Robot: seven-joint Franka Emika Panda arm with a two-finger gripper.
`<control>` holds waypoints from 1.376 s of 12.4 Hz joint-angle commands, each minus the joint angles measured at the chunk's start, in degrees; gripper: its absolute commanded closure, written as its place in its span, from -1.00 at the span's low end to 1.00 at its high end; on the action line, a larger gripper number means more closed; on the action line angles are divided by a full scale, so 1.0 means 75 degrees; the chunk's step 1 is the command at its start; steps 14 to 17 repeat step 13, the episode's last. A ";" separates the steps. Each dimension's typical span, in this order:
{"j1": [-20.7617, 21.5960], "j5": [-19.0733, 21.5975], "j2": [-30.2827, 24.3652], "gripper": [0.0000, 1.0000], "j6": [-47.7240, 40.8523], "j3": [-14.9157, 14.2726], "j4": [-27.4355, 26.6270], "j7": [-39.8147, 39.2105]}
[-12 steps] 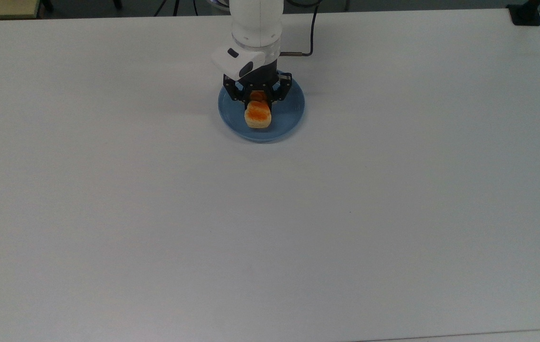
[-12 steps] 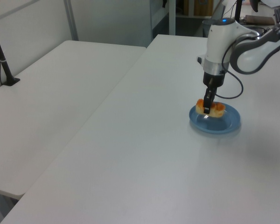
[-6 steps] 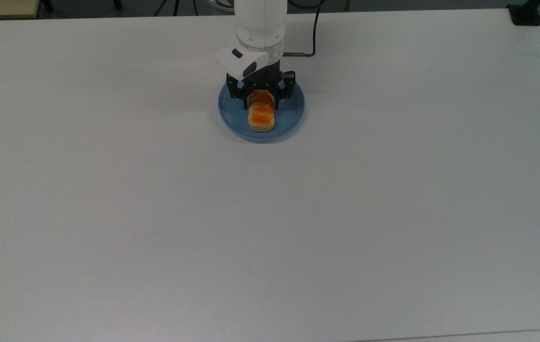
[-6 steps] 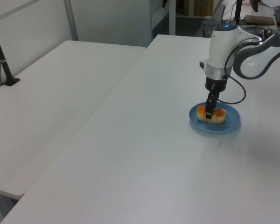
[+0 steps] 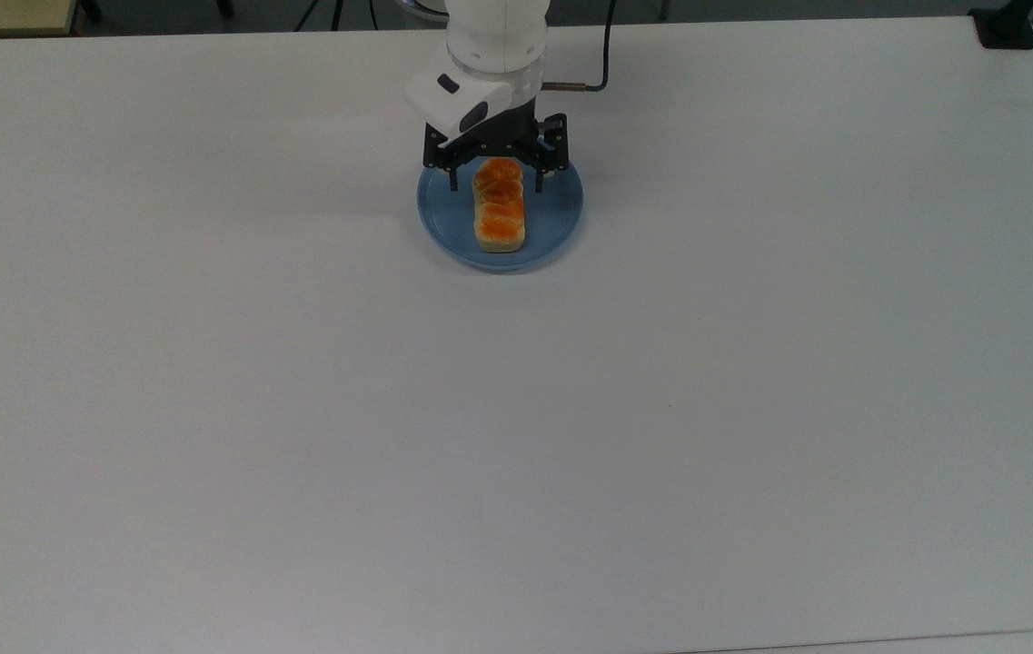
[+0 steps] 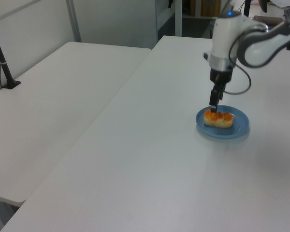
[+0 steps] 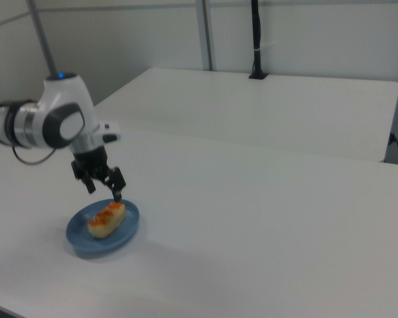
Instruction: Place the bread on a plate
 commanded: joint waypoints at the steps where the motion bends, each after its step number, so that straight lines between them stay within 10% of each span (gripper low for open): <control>1: -0.0068 0.0027 -0.0141 -1.00 -0.1471 -0.0093 0.1315 -0.0080; 7: -0.0712 -0.0091 -0.0106 -1.00 -0.4109 -0.0151 0.3836 -0.0373; 17: -0.0982 -0.0091 -0.0188 -1.00 -0.4698 -0.0175 0.4260 -0.0490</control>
